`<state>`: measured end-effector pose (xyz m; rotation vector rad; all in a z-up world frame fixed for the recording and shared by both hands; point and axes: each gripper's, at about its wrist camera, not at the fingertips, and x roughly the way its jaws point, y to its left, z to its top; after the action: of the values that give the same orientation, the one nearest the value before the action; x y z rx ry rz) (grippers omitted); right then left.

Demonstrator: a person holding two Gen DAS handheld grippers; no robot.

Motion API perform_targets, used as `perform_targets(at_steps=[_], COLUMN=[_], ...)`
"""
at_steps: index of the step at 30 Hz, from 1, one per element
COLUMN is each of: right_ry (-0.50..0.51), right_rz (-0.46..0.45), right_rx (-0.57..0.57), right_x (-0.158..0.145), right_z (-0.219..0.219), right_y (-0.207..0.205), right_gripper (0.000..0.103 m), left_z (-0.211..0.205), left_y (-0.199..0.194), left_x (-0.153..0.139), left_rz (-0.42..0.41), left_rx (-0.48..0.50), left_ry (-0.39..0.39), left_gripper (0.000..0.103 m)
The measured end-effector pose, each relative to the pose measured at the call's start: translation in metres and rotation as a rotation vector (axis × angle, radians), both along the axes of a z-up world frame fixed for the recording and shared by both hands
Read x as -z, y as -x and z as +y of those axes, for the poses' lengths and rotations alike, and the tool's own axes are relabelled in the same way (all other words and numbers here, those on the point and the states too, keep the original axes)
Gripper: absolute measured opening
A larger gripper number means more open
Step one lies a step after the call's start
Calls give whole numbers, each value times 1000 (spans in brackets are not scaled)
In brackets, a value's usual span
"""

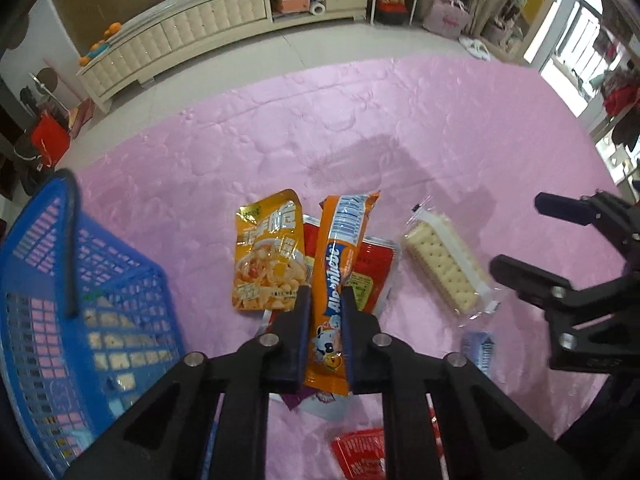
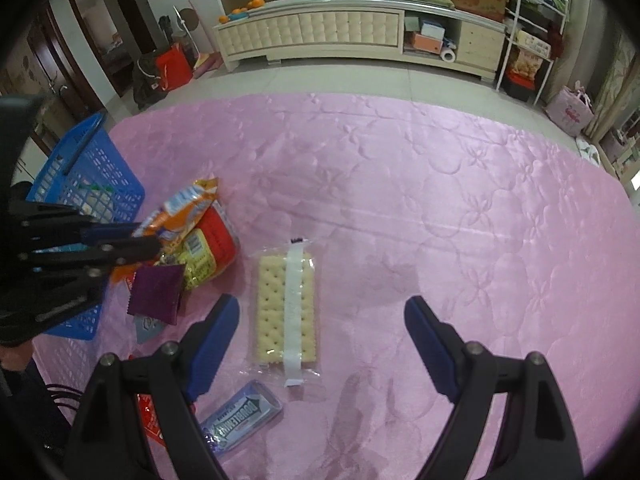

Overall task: Organize snacks
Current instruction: 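Grasp the orange sausage snack with the left gripper, then grasp the cracker pack with the right gripper while the left gripper lifts the sausage snack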

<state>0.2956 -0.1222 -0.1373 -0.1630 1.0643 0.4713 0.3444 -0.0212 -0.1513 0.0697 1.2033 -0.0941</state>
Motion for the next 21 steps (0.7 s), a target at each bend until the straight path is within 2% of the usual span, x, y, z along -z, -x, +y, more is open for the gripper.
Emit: perform_targets(at_steps=[5,12,18,20,21], right_ry=[46,86,87,101,105], right_rz=[16,60,41,48,60], right_rx=[-41,-83,-74,-72,-75], right_x=[5,21,28,35,38], right_z=[15,35,40,41,42], right_y=[-4,-9,-16,-18,-20], right_gripper=[88,88,87,84,78], left_z=[1,10,11,13,13], left_y=[11,17,16,18,19], left_x=[-2,14,16,18,18], left_rz=[-15,12,14,16,17], left_rx=[-17,-29,-16,-22,-23], left_ry=[22,34,27,28,28], left_gripper=[12,12,12,12,12])
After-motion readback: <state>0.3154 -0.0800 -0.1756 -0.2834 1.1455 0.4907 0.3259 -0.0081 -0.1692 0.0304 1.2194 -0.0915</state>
